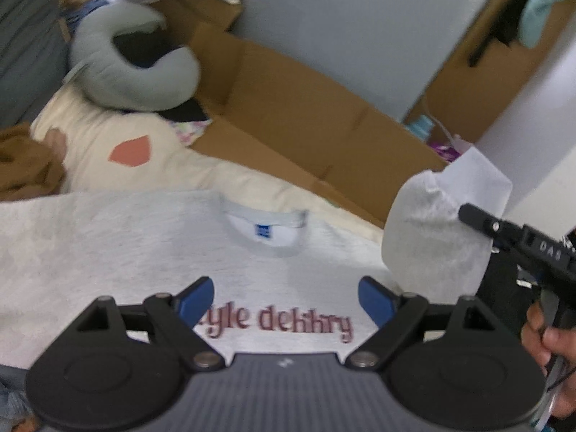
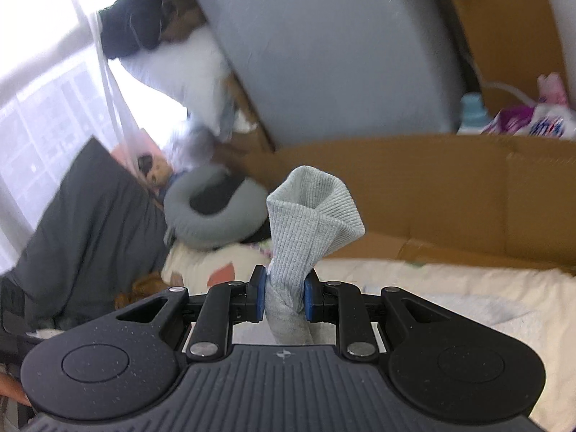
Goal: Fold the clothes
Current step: 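Lift the cuff with the right gripper and carry it toward the left gripper, then grasp the cuff with the left gripper while the right gripper opens and withdraws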
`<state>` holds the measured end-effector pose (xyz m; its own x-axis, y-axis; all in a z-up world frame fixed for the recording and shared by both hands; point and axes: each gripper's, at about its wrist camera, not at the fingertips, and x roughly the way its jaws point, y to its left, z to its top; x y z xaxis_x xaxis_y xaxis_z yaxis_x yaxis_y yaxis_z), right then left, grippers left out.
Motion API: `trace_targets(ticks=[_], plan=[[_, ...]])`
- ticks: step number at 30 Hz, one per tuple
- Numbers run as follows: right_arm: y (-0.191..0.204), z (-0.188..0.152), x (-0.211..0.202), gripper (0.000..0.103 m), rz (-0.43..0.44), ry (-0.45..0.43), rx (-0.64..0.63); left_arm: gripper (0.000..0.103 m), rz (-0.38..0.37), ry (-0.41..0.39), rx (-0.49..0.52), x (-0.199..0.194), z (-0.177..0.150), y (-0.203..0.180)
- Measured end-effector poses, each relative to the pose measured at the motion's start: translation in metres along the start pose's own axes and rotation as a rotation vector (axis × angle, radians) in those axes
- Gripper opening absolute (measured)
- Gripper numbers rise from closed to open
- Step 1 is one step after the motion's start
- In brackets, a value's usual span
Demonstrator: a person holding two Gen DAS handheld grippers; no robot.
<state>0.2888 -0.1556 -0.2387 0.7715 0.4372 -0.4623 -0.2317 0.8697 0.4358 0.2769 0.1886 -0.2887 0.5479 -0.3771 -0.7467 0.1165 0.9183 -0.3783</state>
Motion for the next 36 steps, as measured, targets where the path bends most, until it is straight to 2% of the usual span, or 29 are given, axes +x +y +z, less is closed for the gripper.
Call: trace_targets(ticks=[6,11,14,19,20,21,29,36], plan=[[0.022,-0.042,0.057,0.021,-0.005,0.082,-0.049,0.089,0.033,0.026,-0.056,0.025,-0.013,0.05],[0.03,-0.079,0.095,0.022,-0.013,0.146,-0.093,0.089,0.035,0.02,-0.085,0.043,-0.028,0.075],[0.033,-0.099,0.107,0.029,-0.008,0.173,-0.125,0.089,0.037,0.017,-0.103,0.054,-0.037,0.09],[0.039,-0.124,0.114,0.032,0.03,0.207,-0.175,0.089,0.02,0.006,-0.141,0.067,-0.053,0.105],[0.041,-0.127,0.113,0.039,0.039,0.208,-0.191,0.089,0.017,0.006,-0.147,0.07,-0.056,0.106],[0.043,-0.13,0.111,0.042,0.048,0.208,-0.207,0.089,0.013,0.006,-0.153,0.072,-0.058,0.108],[0.042,-0.14,0.103,0.042,0.082,0.246,-0.29,0.09,-0.033,0.0,-0.193,0.087,-0.071,0.12],[0.026,-0.149,0.097,0.042,0.054,0.297,-0.339,0.091,-0.08,-0.008,-0.242,0.106,-0.088,0.121]])
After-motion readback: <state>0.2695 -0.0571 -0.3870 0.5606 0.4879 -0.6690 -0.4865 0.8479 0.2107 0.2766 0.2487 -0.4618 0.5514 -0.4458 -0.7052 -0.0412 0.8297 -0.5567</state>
